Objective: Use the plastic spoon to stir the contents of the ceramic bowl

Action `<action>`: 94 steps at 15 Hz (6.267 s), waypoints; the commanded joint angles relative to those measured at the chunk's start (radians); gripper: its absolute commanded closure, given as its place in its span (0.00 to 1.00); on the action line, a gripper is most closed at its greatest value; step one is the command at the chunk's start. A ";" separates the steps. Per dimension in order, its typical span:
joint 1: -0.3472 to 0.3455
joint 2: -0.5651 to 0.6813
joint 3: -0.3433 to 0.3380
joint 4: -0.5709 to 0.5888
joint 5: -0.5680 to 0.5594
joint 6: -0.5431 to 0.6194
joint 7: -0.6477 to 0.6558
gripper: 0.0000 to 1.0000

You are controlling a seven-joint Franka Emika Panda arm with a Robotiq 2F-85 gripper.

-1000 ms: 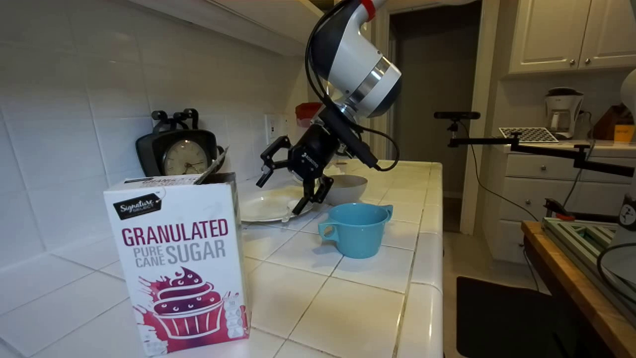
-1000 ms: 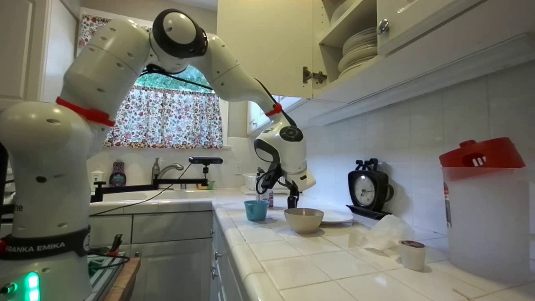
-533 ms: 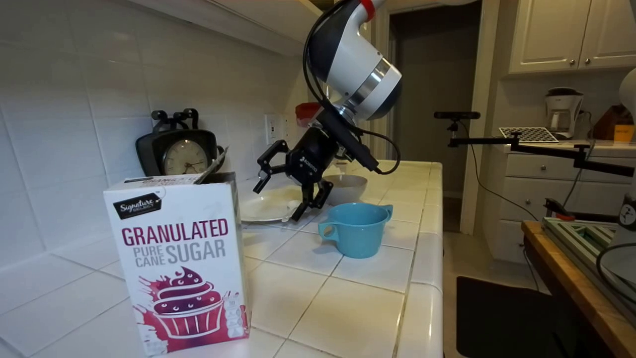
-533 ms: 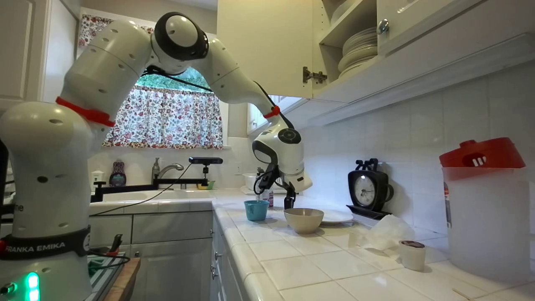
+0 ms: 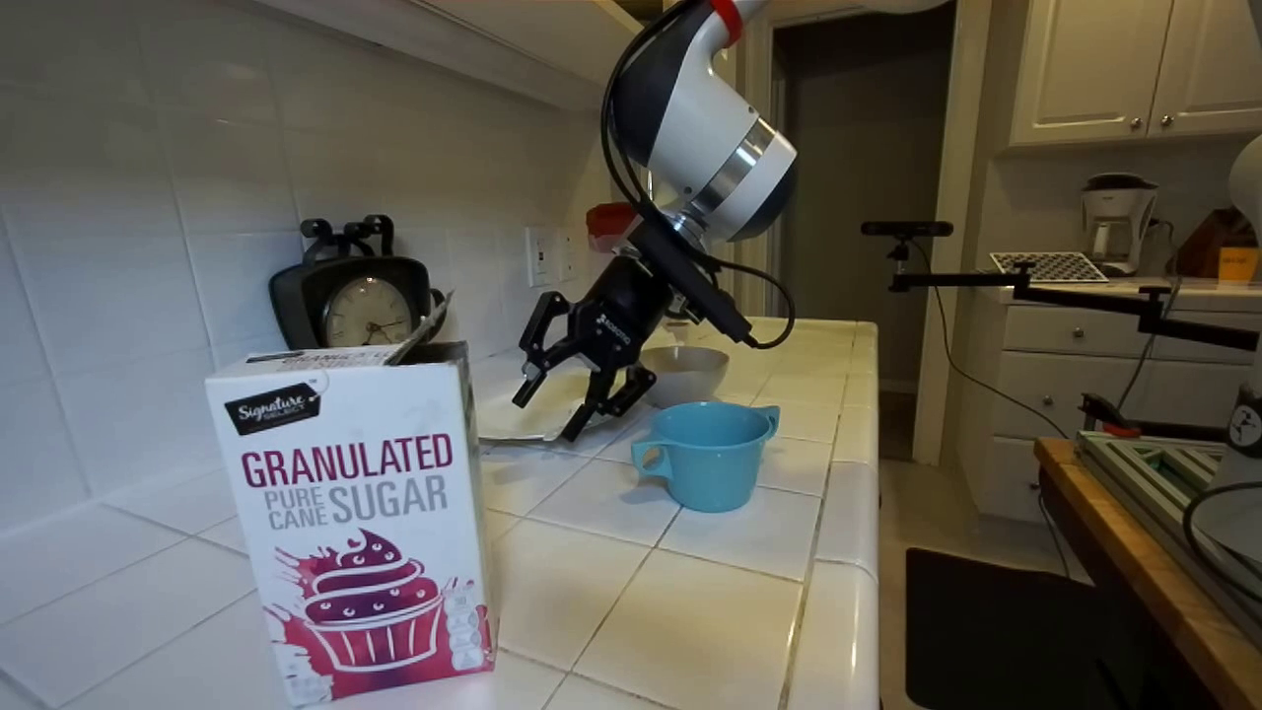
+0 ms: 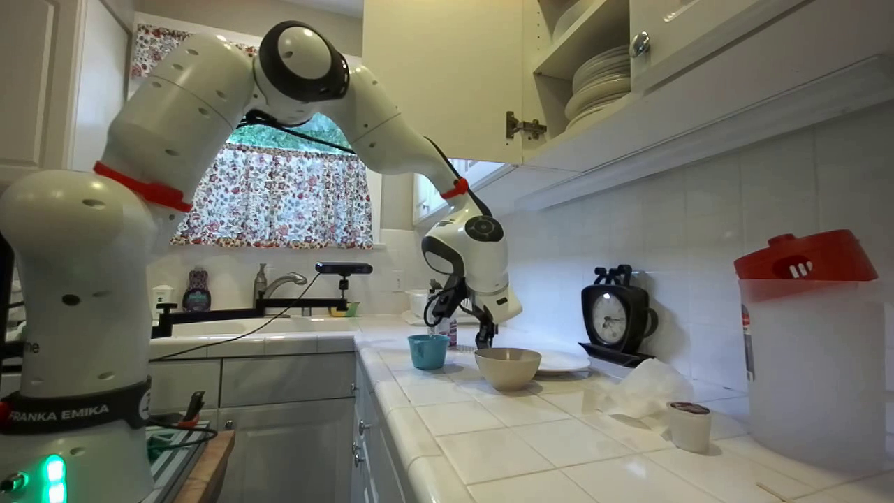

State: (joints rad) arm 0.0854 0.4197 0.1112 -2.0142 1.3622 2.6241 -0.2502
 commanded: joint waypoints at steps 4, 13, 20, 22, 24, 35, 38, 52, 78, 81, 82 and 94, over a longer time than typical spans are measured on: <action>-0.004 0.021 0.000 0.024 0.028 -0.012 -0.003 0.13; -0.051 -0.101 -0.056 -0.025 -0.097 -0.410 0.196 0.11; -0.040 -0.113 -0.123 0.025 -0.418 -0.470 0.399 0.00; -0.034 -0.096 -0.124 0.063 -0.533 -0.472 0.468 0.00; -0.029 -0.079 -0.125 0.105 -0.641 -0.486 0.538 0.00; -0.018 0.049 -0.111 0.247 -0.841 -0.350 0.754 0.00; -0.031 0.040 -0.093 0.223 -0.819 -0.335 0.729 0.00; 0.005 0.047 -0.113 0.215 -0.843 -0.294 0.880 0.00; 0.017 0.110 -0.089 0.266 -0.866 -0.280 0.998 0.46; -0.008 0.106 -0.059 0.273 -0.829 -0.316 0.951 0.50; -0.012 0.101 -0.054 0.276 -0.828 -0.330 0.942 0.48; -0.027 0.152 -0.081 0.402 -0.896 -0.505 0.946 0.50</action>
State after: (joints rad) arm 0.0647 0.5261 0.0288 -1.6792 0.4954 2.1739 0.7037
